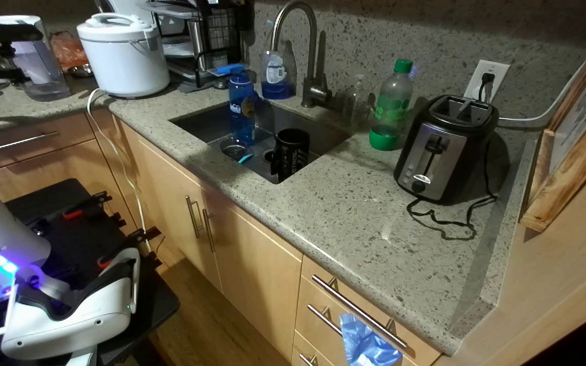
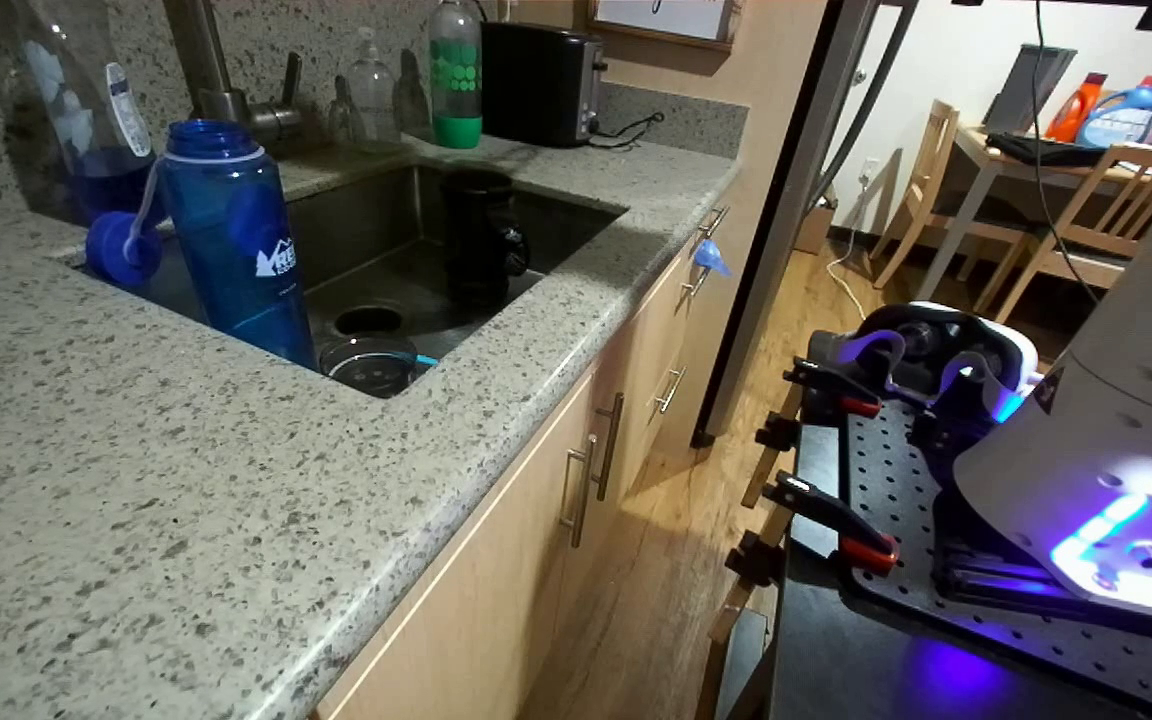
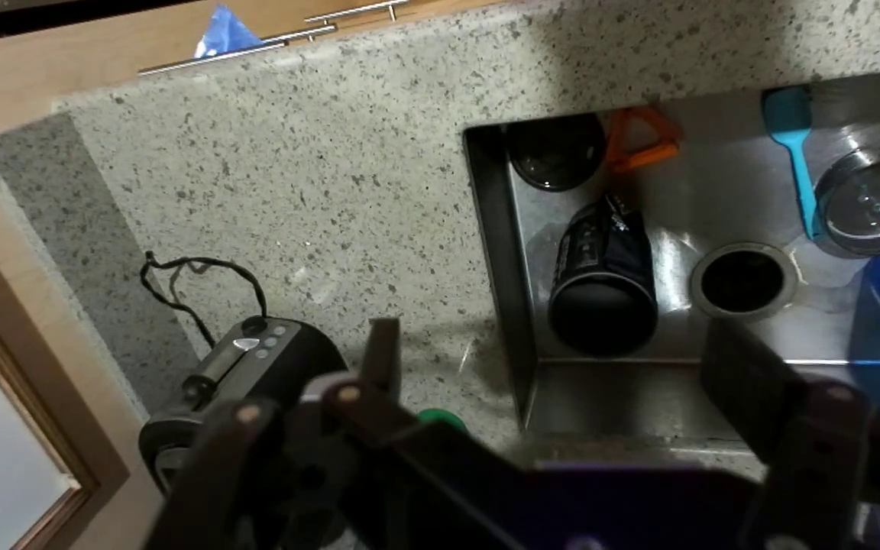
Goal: Open the faucet
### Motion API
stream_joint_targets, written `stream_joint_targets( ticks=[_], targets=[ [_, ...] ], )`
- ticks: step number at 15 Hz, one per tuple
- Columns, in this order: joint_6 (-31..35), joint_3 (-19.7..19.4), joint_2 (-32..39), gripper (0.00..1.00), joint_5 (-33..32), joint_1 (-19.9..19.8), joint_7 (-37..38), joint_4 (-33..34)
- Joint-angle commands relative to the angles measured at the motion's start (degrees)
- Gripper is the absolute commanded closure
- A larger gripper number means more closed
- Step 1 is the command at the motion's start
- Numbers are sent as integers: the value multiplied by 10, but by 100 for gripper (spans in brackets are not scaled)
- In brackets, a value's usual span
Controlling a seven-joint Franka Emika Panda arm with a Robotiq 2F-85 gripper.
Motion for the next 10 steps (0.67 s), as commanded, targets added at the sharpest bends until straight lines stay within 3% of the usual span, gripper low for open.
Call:
stream_joint_targets(
  ticks=[1, 4, 10],
  targets=[
    [-2, -5, 1, 0, -2, 6, 1, 2],
    [3, -3, 5, 0, -10, 3, 11, -1],
    [17, -8, 104, 0, -17, -5, 54, 42]
  ],
)
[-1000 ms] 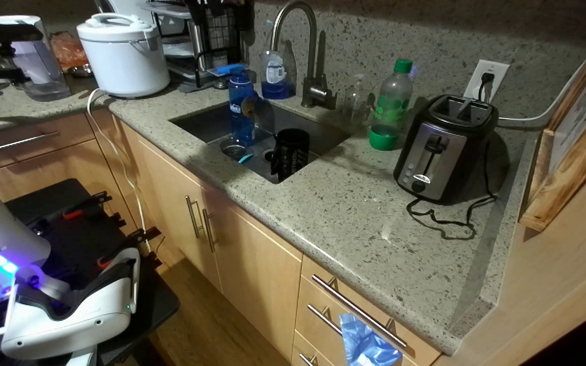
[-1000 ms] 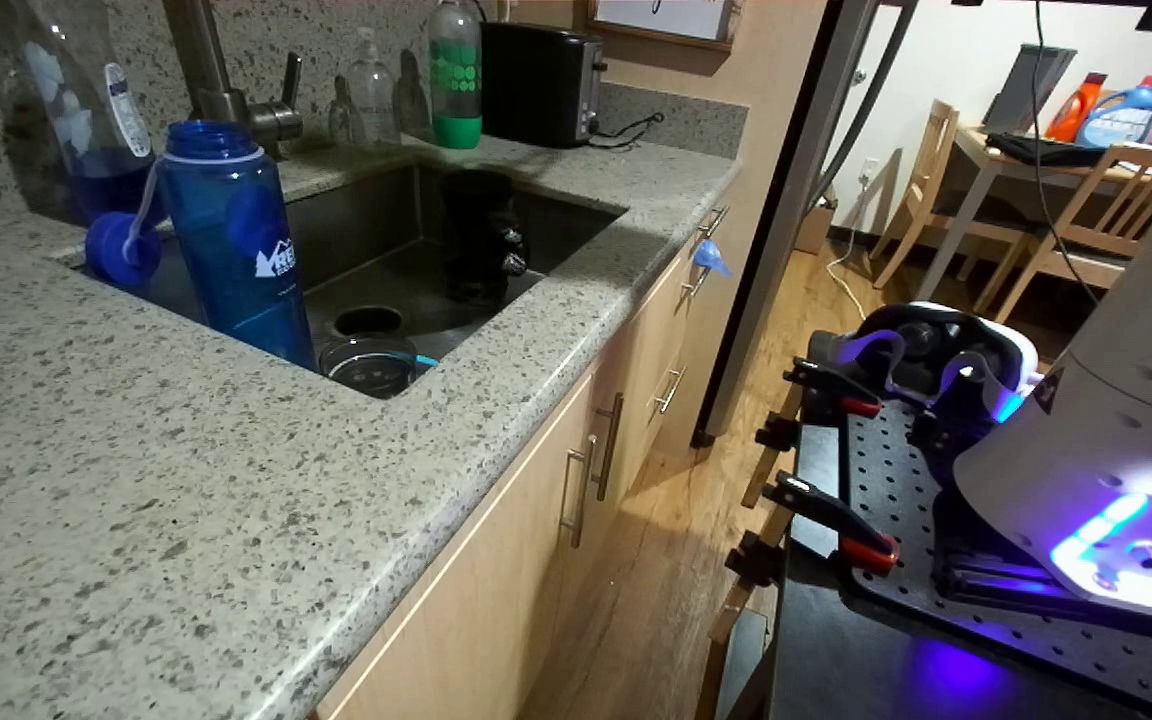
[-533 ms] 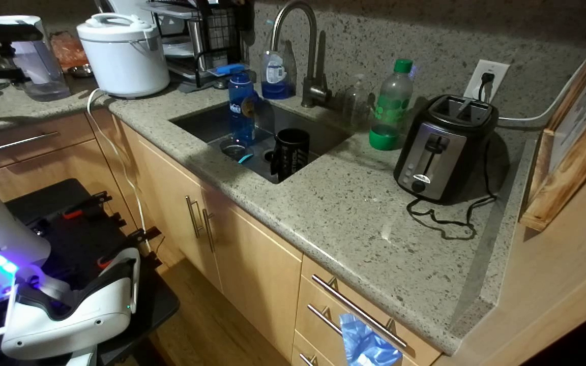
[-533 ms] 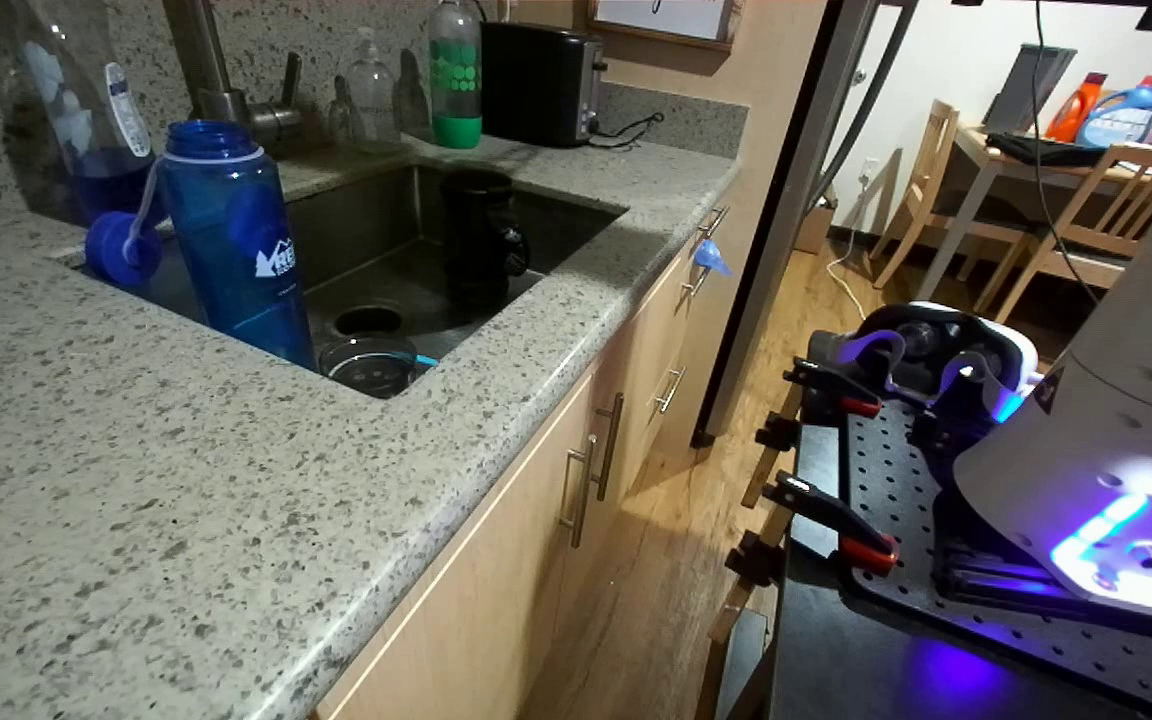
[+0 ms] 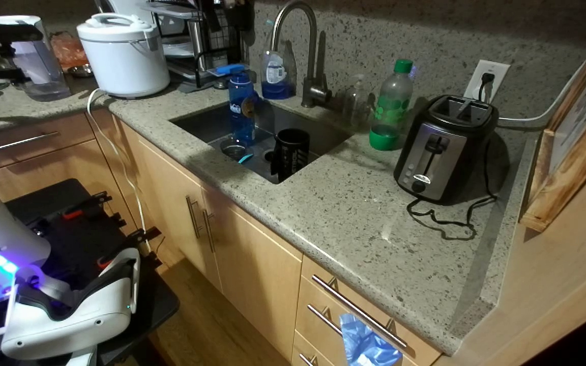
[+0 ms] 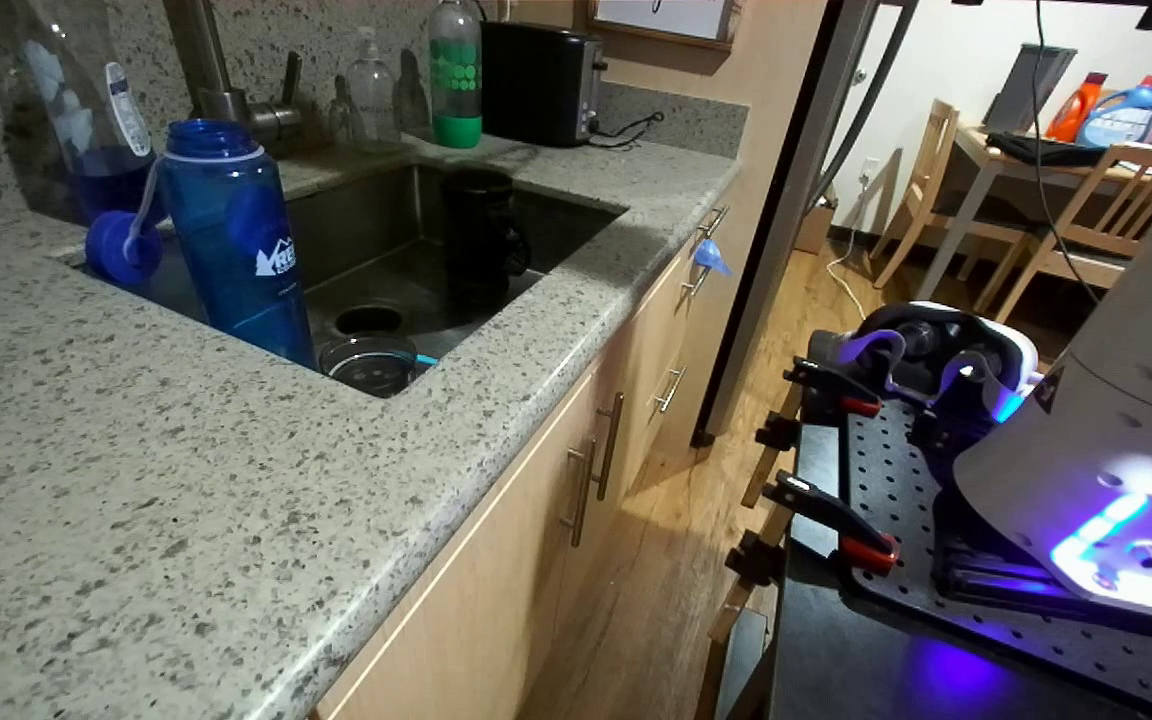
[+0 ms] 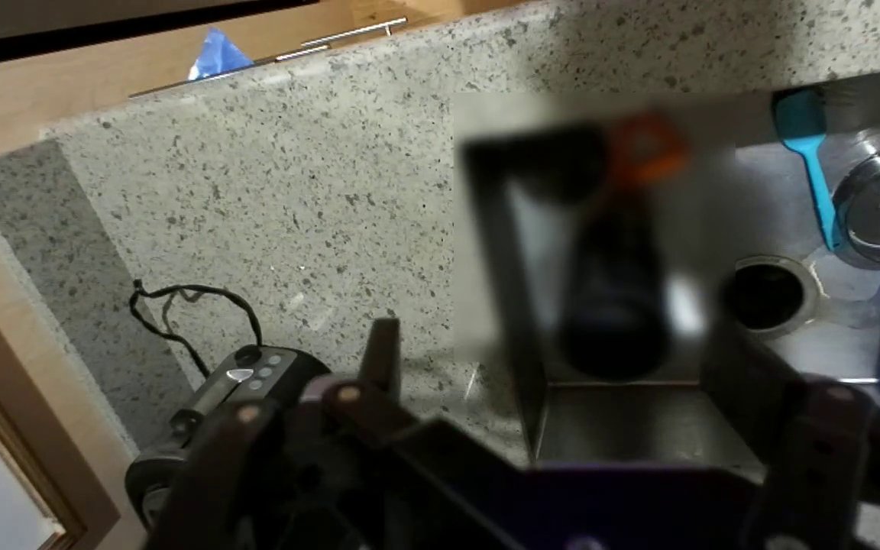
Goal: Open the faucet
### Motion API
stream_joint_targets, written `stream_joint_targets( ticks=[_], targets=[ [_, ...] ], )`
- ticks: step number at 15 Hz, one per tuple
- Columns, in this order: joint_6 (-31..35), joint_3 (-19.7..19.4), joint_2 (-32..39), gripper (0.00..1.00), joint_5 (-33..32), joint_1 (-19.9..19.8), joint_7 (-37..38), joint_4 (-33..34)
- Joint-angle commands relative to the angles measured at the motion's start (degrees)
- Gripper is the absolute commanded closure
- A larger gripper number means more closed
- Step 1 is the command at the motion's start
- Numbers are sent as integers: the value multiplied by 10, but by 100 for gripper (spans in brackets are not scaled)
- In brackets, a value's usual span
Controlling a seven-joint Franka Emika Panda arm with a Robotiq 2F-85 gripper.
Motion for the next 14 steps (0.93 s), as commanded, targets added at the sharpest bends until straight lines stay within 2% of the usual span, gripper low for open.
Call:
stream_joint_targets(
  ticks=[1, 10, 13, 14],
  targets=[
    [10, -8, 82, 0, -19, -7, 39, 46],
    [-1, -37, 240, 0, -25, 6, 75, 160],
    [-11, -37, 259, 0, -16, 15, 72, 186],
    [8, -42, 246, 0, -12, 12, 62, 159]
  ],
)
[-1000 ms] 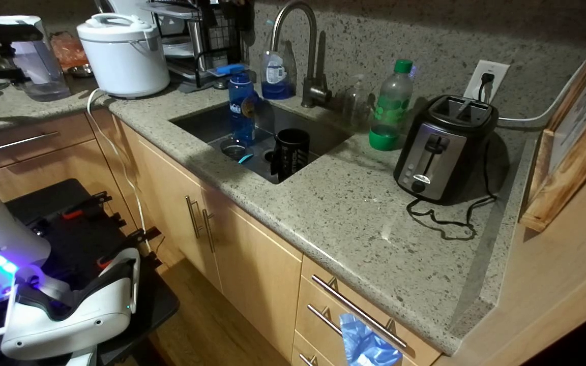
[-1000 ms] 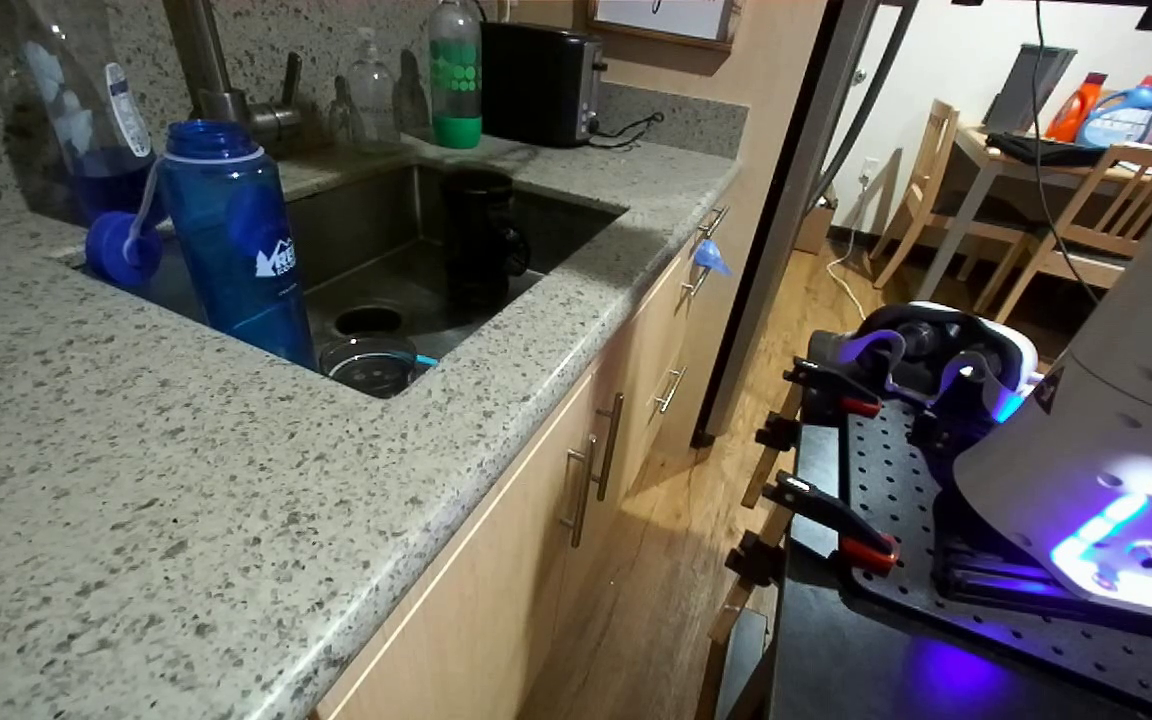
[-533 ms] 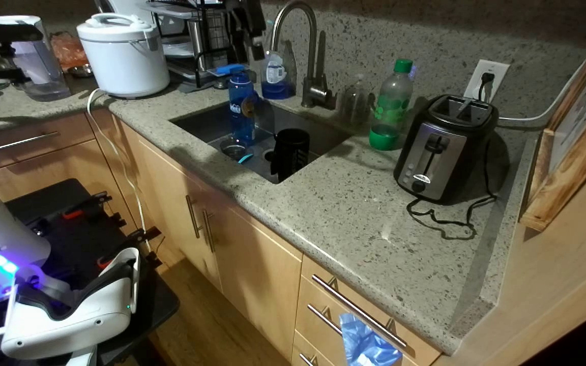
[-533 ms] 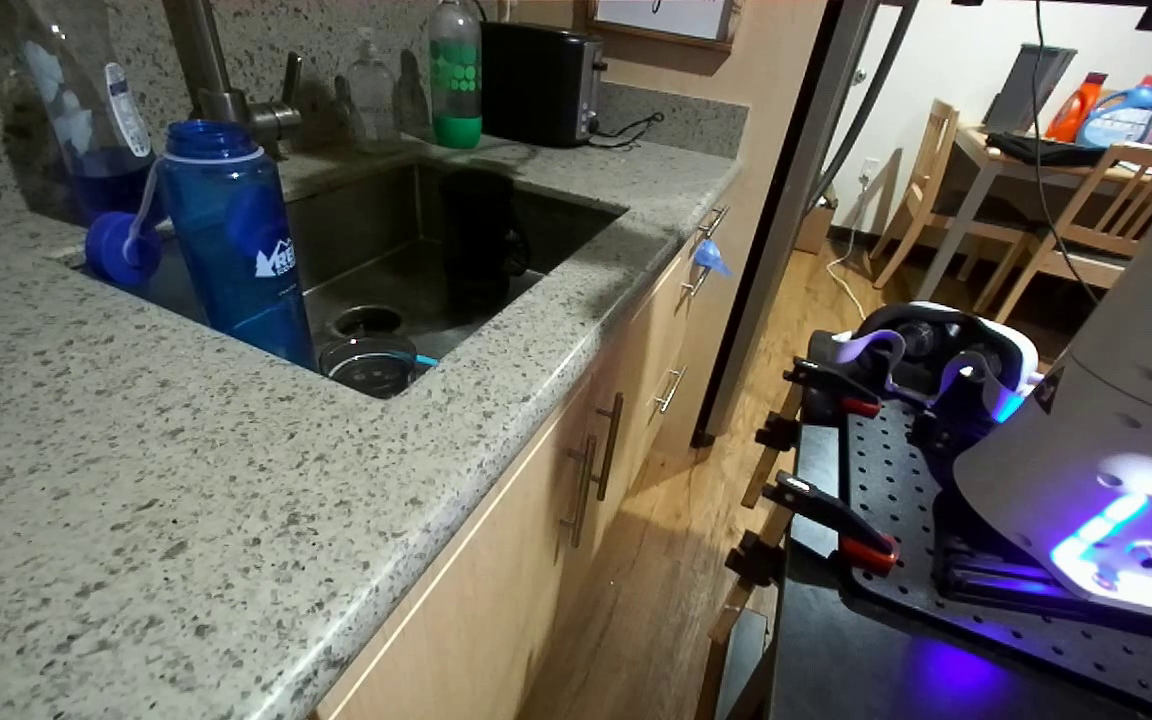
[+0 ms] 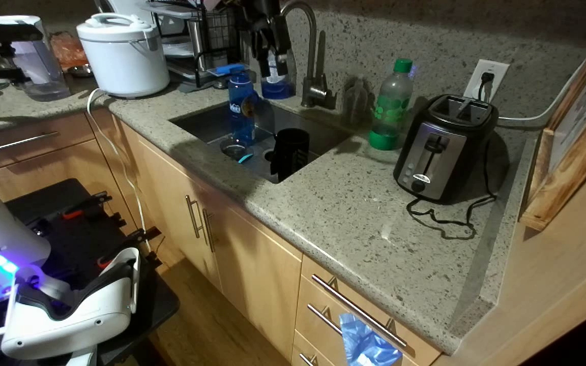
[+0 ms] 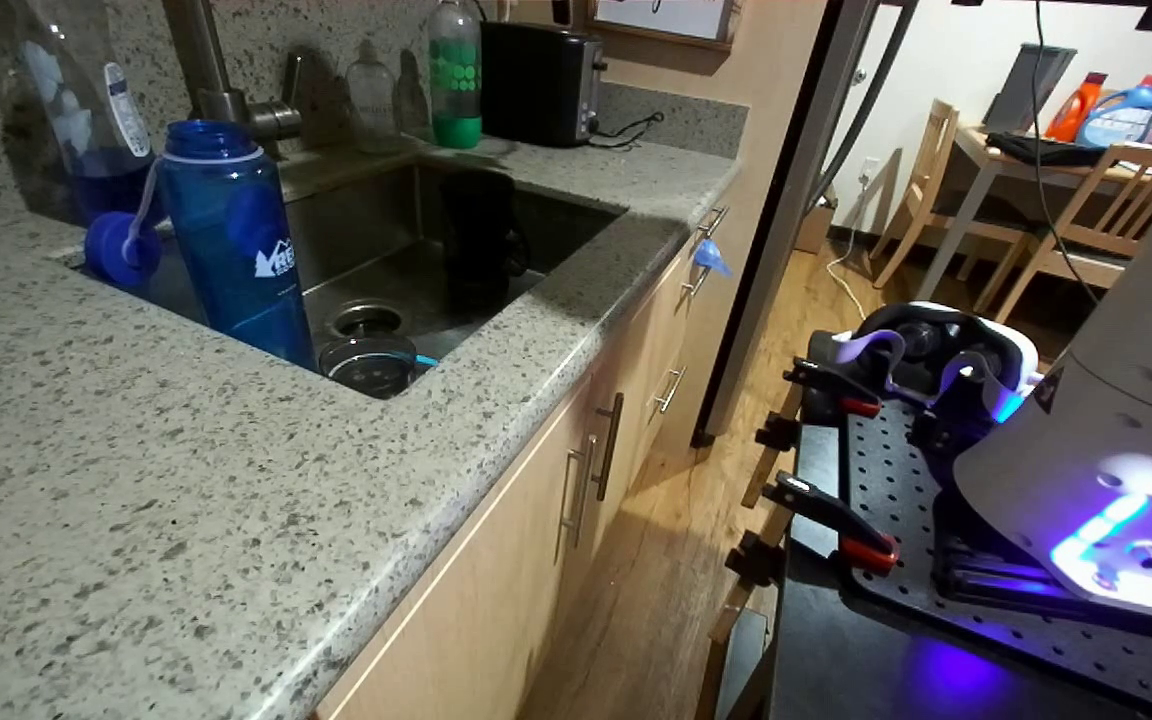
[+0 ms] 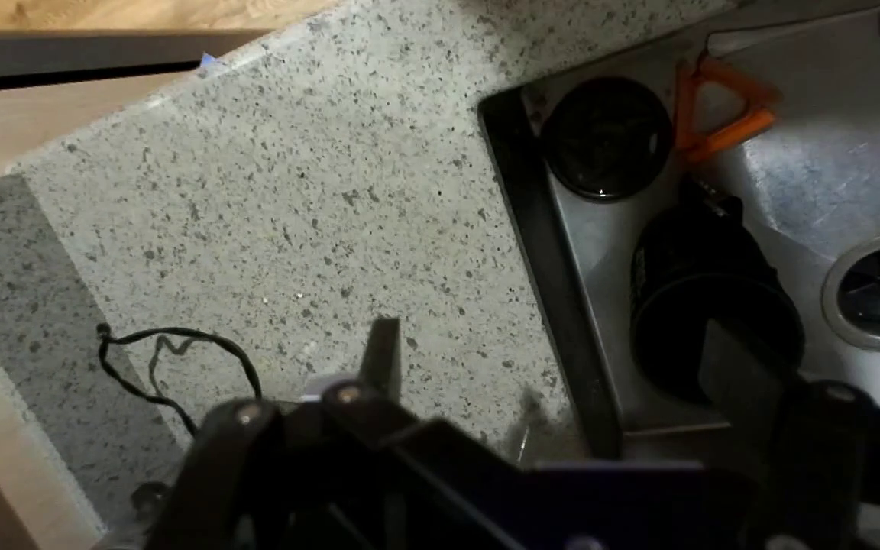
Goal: Open the faucet
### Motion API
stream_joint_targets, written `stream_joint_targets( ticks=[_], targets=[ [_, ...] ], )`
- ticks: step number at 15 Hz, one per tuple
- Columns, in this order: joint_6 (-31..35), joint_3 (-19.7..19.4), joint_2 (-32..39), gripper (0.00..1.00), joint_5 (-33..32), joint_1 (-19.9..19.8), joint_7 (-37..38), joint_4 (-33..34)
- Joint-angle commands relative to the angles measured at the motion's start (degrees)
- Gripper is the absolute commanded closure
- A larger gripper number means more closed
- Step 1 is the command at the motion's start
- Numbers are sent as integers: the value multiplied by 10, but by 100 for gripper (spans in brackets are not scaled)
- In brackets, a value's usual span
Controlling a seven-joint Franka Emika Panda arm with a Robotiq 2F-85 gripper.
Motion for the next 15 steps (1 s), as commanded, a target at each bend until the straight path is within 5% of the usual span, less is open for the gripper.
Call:
stream_joint_targets(
  ticks=[1, 8, 15],
  targets=[
    [-2, -10, 6, 0, 1, 12, -1, 9],
    [-10, -7, 60, 0, 5, 21, 3, 67],
    [-30, -7, 189, 0, 43, 36, -16, 223]
  ],
)
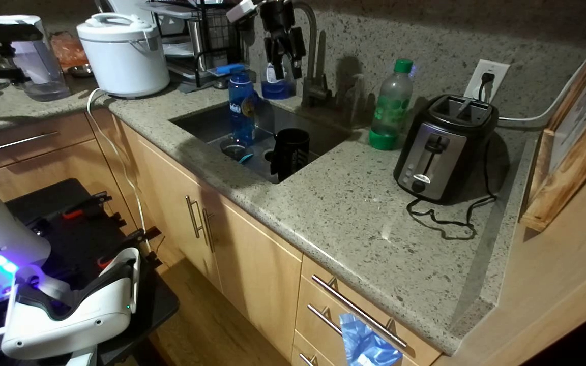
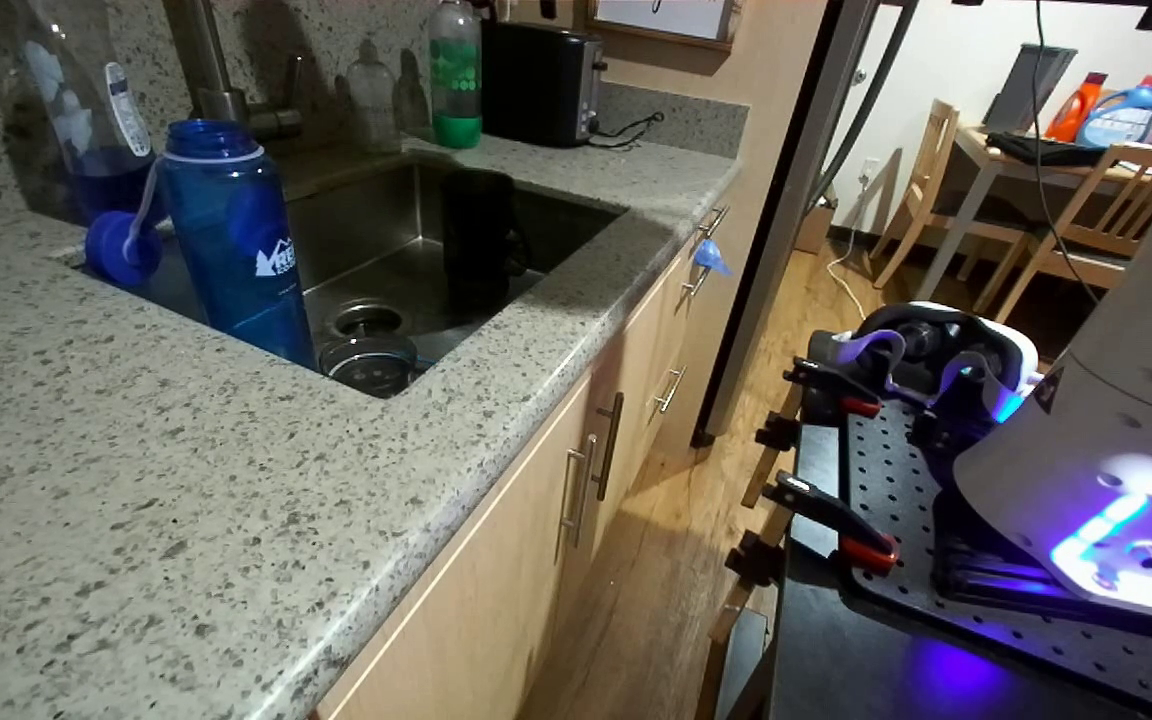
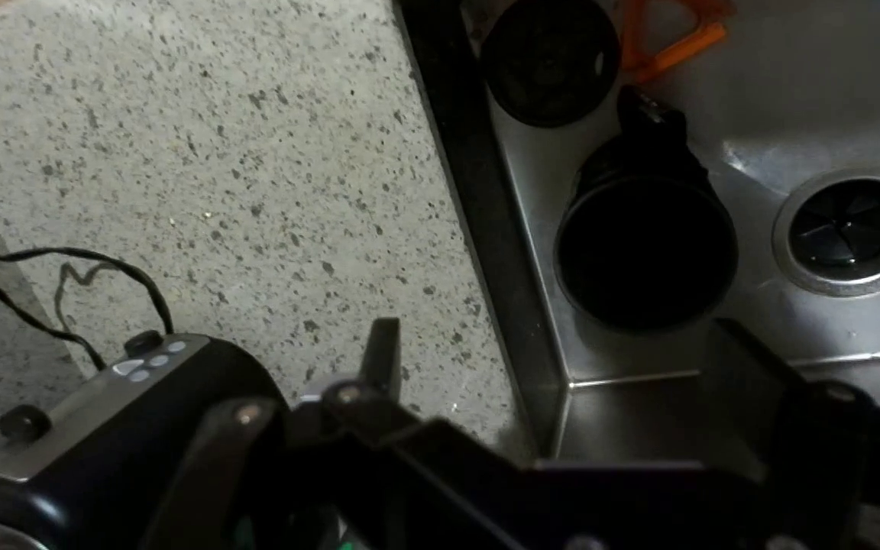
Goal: Open the faucet
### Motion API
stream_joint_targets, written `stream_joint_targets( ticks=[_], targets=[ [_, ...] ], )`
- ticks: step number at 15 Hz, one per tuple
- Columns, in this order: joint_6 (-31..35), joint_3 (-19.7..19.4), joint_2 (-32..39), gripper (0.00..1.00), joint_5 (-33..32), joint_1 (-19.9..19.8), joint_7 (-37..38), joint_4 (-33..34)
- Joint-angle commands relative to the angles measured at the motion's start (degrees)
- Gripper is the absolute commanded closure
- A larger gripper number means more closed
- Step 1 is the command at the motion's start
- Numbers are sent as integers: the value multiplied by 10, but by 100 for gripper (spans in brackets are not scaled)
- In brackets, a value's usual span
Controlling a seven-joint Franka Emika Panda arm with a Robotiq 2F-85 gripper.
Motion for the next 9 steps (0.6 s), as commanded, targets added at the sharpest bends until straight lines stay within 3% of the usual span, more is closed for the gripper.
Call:
stream_joint_targets(
  ticks=[1, 4, 5, 6, 9],
  targets=[
    [-33, -6, 78, 0, 27, 9, -17, 111],
    [-49, -7, 123, 0, 42, 8, -21, 175],
    [-55, -7, 137, 25, 47, 8, -23, 195],
    [-62, -7, 149, 28, 51, 7, -27, 214],
    [-80, -9, 182, 51, 56, 7, -27, 265]
  ],
)
